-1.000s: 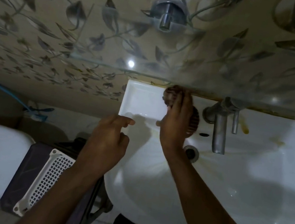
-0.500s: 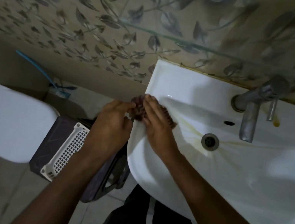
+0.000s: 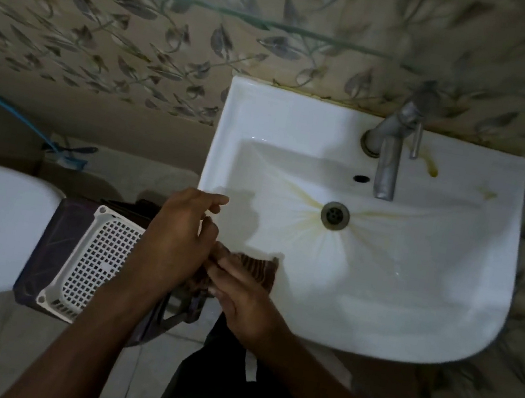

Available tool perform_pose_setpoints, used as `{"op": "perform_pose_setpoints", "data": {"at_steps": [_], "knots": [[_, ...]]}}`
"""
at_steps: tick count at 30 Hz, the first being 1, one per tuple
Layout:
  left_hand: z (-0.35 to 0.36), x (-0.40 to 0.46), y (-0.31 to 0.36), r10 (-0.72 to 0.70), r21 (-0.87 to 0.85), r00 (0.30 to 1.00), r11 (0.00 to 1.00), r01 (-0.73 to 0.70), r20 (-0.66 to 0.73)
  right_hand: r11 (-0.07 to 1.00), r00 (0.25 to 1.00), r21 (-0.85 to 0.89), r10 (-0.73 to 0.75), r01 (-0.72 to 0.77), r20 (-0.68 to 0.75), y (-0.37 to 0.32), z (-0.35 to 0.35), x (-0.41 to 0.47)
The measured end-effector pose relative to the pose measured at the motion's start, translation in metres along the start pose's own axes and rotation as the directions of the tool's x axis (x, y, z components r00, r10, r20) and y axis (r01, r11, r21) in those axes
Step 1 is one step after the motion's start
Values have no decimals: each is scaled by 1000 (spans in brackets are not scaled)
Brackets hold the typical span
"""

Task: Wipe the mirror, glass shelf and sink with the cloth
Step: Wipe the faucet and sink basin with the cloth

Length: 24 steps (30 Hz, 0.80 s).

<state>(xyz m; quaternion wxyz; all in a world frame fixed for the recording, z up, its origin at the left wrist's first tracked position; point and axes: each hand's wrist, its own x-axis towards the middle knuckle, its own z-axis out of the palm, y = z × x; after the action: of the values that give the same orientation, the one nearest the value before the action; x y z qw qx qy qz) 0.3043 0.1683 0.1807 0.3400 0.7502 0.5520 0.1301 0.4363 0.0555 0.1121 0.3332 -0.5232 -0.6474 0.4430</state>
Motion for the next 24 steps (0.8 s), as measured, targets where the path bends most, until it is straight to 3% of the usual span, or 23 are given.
{"op": "perform_pose_setpoints", "data": {"at_steps": [8,10,14,17,21,24], "knots": [[42,-23,36,127,-77,982,990,-117,140,949,958,-168,241,-265,-154,4,6,-14],[52,-27,47,160,-68,973,986,-151,165,935,967,-274,180,-225,-180,2,2,-24],[74,-32,68,225,-33,942,974,-224,248,940,966,-323,23,-108,-257,35,-6,-71],[92,-34,85,317,-31,885,945,-327,340,898,909,-399,3,-185,-416,56,-29,-106],[114,-35,113,394,-19,806,902,-431,441,772,807,-418,201,-480,-555,76,-56,-132],[133,-35,127,402,-14,762,888,-459,508,815,777,-328,218,-478,-590,70,-43,-134]]}}
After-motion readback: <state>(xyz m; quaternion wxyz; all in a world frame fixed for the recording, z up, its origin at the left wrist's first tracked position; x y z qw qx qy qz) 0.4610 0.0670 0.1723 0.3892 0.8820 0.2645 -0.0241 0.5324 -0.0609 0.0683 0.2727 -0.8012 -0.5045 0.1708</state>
